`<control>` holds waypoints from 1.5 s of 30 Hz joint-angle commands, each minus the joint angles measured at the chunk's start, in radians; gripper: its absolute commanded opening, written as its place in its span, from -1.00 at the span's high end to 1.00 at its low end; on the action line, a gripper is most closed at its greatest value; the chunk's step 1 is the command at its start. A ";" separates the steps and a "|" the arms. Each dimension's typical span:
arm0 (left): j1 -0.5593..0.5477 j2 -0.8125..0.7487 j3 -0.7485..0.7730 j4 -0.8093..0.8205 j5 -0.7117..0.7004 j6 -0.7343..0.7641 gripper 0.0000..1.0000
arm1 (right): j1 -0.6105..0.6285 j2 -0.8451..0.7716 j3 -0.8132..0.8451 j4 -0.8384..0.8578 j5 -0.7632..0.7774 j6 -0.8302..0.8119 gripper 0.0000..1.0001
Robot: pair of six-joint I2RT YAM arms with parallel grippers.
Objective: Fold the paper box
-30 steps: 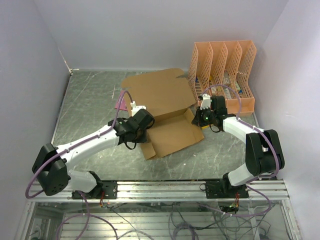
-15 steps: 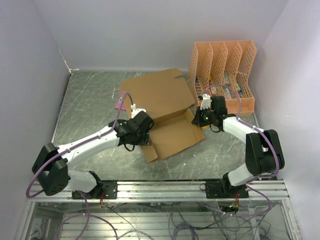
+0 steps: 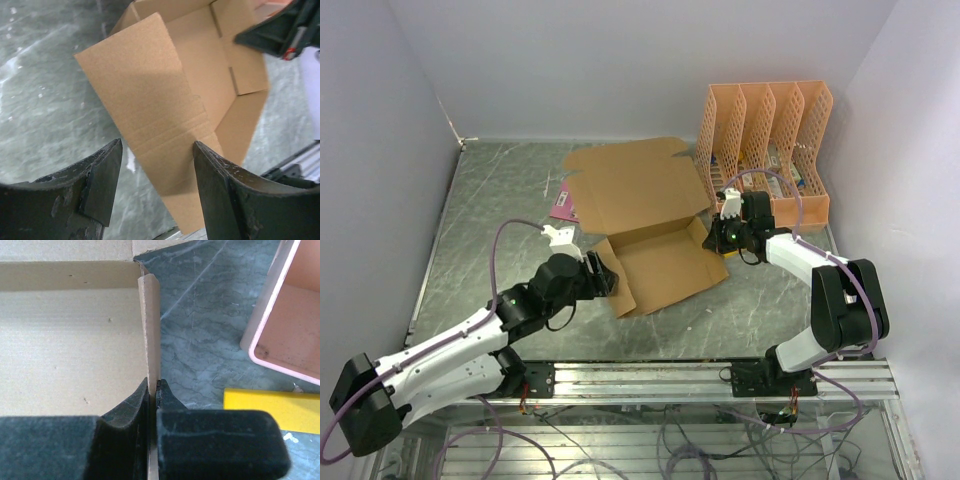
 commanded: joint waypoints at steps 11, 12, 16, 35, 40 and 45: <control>0.006 0.027 -0.039 0.239 0.050 -0.066 -0.34 | -0.001 -0.020 0.017 0.016 -0.033 0.018 1.00; 0.006 0.042 -0.029 0.230 0.047 -0.070 -0.35 | 0.000 -0.020 0.018 0.016 -0.034 0.019 1.00; 0.006 0.102 0.014 0.169 0.026 -0.097 -0.37 | 0.000 -0.024 0.018 0.017 -0.035 0.019 1.00; -0.142 0.374 0.288 -0.184 -0.184 -0.203 -0.41 | 0.013 -0.029 0.015 0.023 -0.036 0.020 1.00; -0.141 0.236 0.166 -0.022 -0.154 -0.205 -0.42 | 0.014 -0.028 0.016 0.021 -0.039 0.019 1.00; -0.142 0.123 0.063 0.067 -0.139 -0.207 -0.45 | 0.013 -0.025 0.017 0.019 -0.041 0.018 1.00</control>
